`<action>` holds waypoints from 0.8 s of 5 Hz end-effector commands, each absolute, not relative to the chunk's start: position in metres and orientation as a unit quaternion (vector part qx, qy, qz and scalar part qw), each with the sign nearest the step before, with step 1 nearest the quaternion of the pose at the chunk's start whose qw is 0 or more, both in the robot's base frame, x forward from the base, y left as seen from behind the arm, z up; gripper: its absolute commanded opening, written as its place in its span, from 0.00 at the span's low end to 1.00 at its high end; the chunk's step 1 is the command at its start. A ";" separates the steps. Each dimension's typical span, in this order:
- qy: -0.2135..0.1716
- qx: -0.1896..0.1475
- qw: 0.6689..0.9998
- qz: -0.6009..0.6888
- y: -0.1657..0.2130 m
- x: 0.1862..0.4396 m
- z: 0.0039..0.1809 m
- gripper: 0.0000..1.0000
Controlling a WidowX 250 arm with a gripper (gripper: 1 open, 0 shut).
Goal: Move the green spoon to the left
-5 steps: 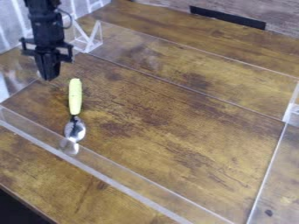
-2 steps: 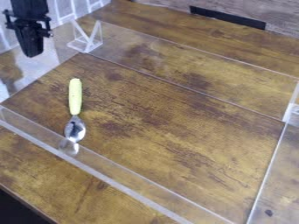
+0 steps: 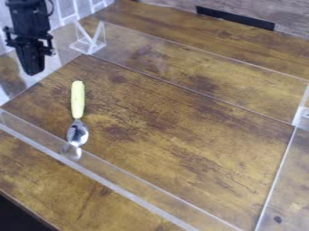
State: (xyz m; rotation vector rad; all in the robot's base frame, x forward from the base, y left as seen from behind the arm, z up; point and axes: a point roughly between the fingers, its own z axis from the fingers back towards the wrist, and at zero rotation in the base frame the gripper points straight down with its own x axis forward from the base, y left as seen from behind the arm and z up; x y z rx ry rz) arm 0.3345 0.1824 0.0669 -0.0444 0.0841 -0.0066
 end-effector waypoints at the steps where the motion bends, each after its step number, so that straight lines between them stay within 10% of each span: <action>1: -0.004 0.009 1.000 -0.004 0.179 0.337 0.110 0.00; 4: -0.001 0.009 0.999 -0.035 0.176 0.323 0.110 0.00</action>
